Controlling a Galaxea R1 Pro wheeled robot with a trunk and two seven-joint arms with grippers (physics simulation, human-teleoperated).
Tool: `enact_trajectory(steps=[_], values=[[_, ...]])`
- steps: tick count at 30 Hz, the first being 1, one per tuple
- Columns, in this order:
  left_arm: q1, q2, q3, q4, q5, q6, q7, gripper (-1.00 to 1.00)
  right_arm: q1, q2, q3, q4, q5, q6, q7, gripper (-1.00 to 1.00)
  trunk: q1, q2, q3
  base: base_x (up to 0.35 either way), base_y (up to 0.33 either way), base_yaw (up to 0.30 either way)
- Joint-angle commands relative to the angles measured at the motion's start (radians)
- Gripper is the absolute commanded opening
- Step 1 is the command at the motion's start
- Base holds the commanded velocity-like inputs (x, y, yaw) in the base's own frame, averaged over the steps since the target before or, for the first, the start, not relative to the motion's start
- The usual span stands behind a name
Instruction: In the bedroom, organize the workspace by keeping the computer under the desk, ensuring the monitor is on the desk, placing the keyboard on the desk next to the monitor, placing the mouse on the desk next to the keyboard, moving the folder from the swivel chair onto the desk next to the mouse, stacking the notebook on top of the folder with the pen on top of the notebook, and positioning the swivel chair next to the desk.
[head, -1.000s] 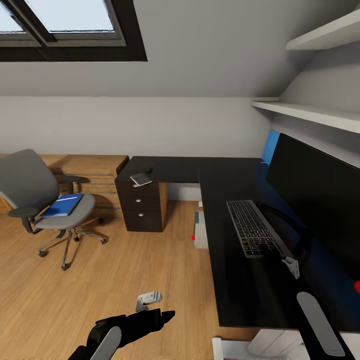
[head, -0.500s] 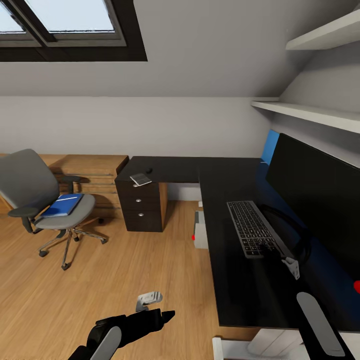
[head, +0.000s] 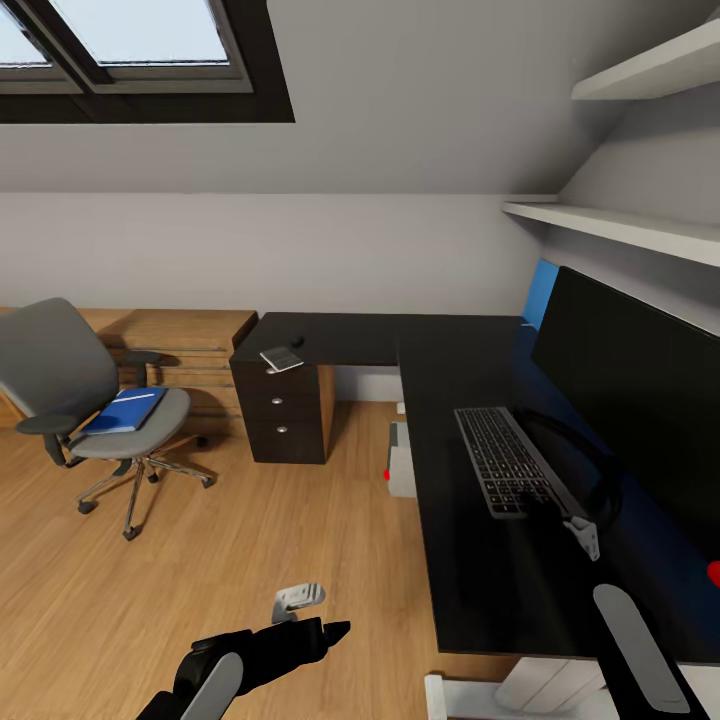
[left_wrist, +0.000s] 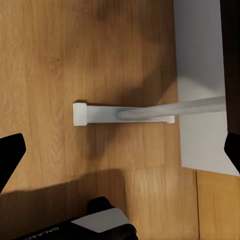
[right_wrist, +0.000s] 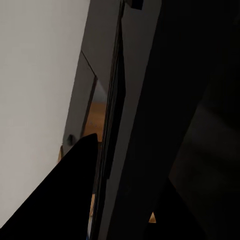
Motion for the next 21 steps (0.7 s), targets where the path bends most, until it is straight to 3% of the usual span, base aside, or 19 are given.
enact_trajectory(steps=[1,21], values=[[-0.001,0.001,-0.002,-0.001,0.010,0.002,0.008,1.00,-0.001,0.000,-0.002,-0.002,-0.010,0.004,-0.010,-1.00,0.000,-0.001,-0.001,0.000,0.000,0.000],[-0.001,0.001,-0.002,-0.001,0.007,0.001,0.007,1.00,-0.001,0.010,-0.001,-0.003,-0.014,-0.022,-0.045,-1.00,0.000,-0.001,-0.001,0.004,0.003,0.000]])
